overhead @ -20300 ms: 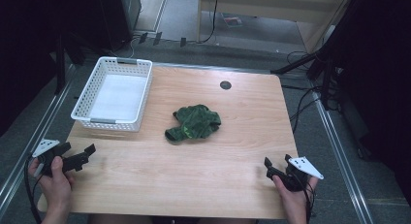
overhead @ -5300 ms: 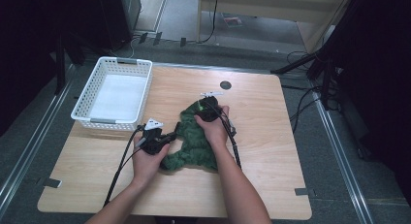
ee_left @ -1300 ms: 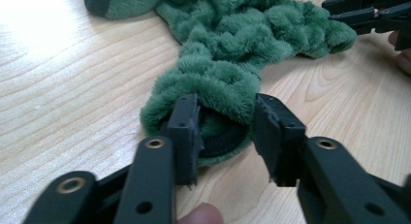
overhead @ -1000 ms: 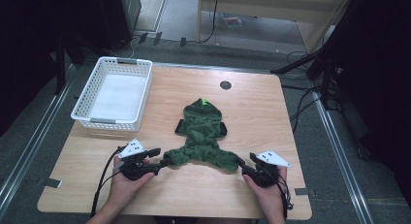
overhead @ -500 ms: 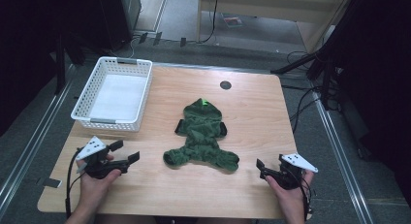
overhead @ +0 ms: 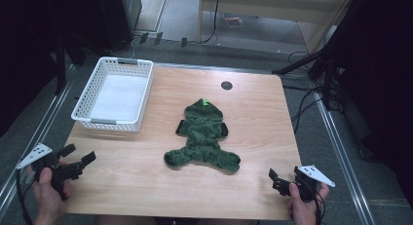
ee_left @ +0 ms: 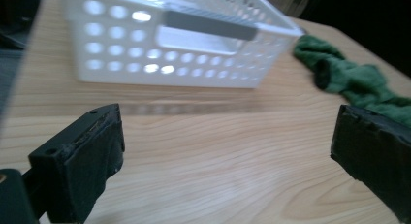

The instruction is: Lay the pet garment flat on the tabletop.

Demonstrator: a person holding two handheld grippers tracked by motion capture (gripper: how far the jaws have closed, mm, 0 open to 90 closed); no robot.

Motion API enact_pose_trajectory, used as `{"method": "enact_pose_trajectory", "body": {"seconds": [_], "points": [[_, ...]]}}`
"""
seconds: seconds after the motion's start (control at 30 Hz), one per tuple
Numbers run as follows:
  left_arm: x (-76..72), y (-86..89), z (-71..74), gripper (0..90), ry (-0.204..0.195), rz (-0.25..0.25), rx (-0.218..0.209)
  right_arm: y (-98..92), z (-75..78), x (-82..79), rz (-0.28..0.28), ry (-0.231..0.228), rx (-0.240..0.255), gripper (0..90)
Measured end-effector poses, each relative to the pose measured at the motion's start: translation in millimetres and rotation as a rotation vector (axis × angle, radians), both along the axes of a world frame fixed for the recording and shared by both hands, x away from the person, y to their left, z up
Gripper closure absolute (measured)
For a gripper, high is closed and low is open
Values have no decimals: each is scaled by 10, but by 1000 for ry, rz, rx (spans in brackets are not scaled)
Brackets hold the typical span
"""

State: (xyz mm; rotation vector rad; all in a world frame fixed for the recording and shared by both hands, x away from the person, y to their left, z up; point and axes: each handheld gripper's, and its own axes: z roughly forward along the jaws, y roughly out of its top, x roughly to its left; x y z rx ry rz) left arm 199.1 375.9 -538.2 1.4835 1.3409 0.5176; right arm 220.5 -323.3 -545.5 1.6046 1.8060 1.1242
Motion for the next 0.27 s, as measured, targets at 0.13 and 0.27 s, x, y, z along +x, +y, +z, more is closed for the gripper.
{"method": "enact_pose_trajectory", "body": {"seconds": [0.13, 0.27], "points": [[31, 82, -88, 0, 35, 33, 27, 31, -17, -11, 4, -2, -25, 0], [75, 46, -107, 0, 40, 31, 48, 61, -31, 2, 11, 3, -40, 0]]}}
